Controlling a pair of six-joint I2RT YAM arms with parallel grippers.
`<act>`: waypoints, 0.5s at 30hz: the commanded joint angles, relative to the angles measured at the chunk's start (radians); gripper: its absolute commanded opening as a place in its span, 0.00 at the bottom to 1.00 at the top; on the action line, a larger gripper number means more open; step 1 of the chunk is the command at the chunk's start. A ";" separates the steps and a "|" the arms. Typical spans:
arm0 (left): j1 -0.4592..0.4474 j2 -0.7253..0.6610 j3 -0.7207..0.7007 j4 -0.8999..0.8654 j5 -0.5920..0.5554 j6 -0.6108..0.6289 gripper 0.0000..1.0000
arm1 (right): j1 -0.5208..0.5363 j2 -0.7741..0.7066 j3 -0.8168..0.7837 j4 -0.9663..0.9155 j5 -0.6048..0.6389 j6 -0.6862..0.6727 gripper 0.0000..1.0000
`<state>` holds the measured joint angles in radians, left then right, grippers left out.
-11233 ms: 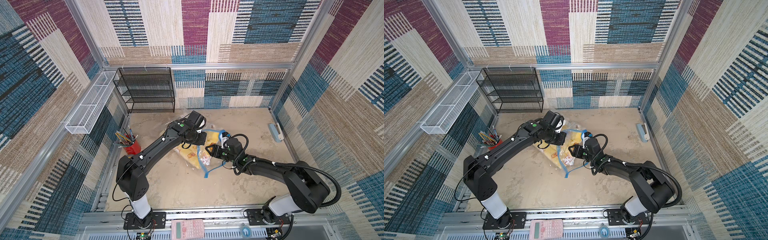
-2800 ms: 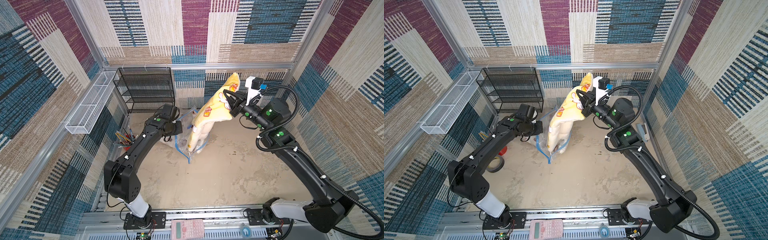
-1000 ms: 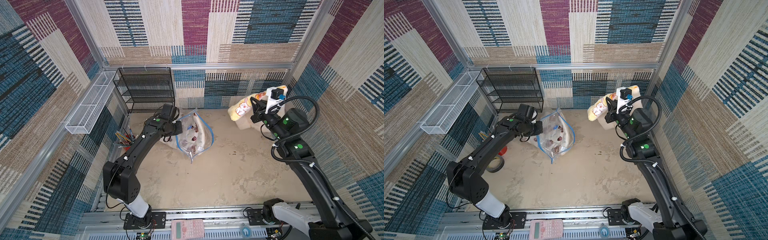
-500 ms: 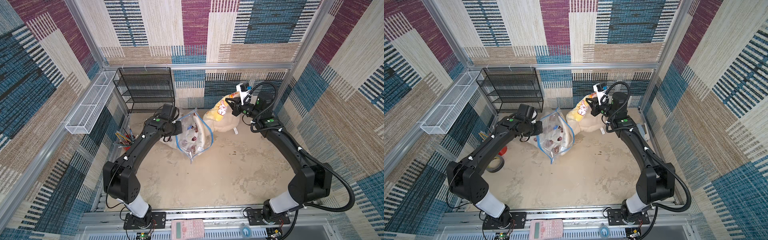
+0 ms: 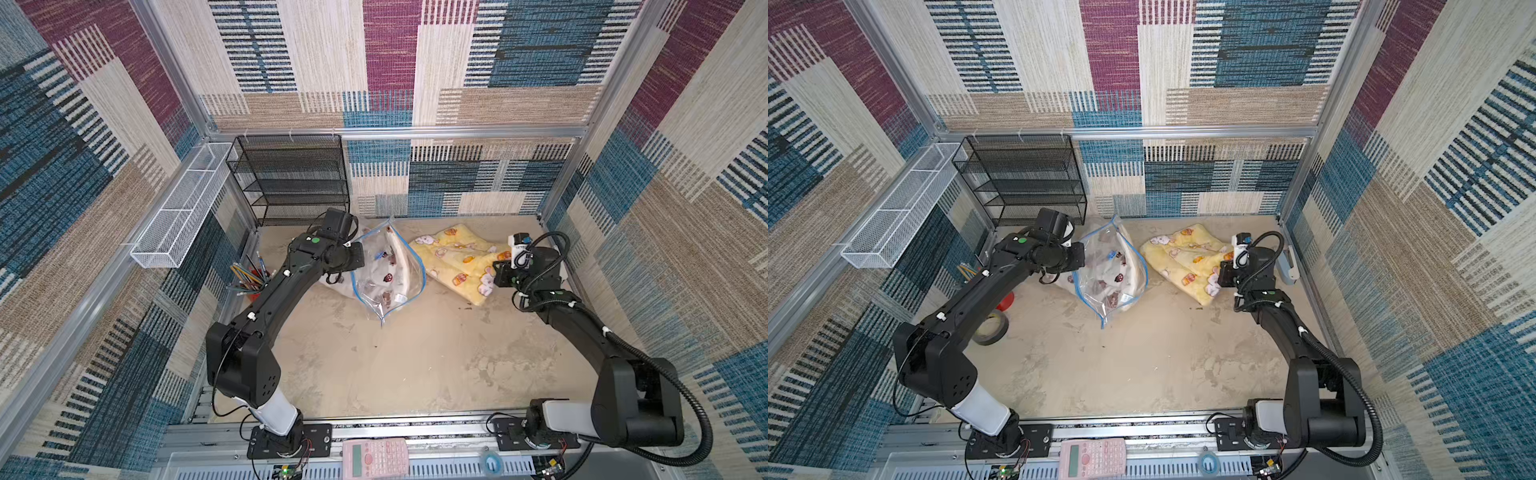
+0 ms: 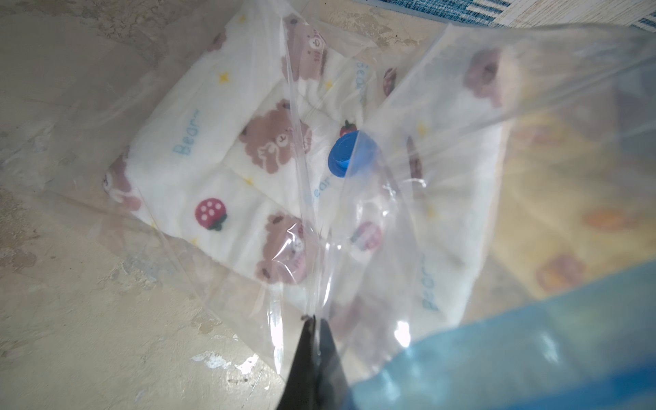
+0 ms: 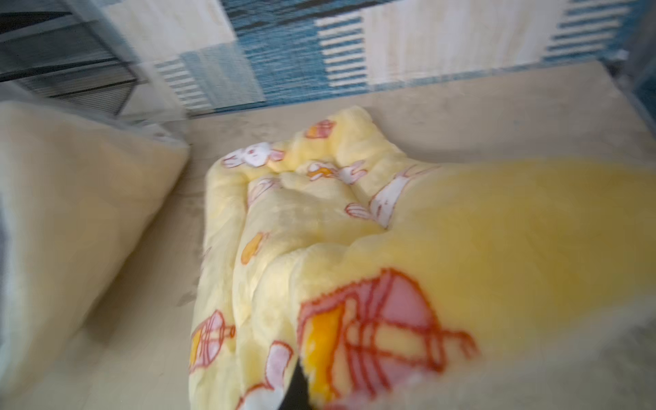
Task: Take the blanket out of the vacuum bag
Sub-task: Place the blanket at the center of the board.
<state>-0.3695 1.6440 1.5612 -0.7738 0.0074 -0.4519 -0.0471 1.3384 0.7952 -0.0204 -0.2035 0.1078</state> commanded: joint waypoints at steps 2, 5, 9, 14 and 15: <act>0.002 0.001 0.002 0.014 0.002 -0.012 0.00 | -0.031 0.123 0.065 -0.055 0.123 0.091 0.11; 0.002 -0.007 0.000 0.016 0.010 -0.012 0.00 | -0.046 0.244 0.147 -0.094 0.145 0.125 0.42; 0.002 -0.012 -0.003 0.020 0.007 -0.011 0.00 | -0.050 0.314 0.245 -0.137 0.330 0.152 0.69; 0.002 -0.010 0.002 0.015 0.017 -0.014 0.00 | -0.047 0.364 0.409 -0.278 0.507 0.248 0.71; 0.002 -0.010 0.002 0.017 0.019 -0.013 0.00 | -0.039 0.371 0.425 -0.285 0.473 0.245 0.71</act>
<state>-0.3691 1.6405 1.5604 -0.7738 0.0116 -0.4519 -0.0956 1.6947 1.1744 -0.2314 0.1917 0.2947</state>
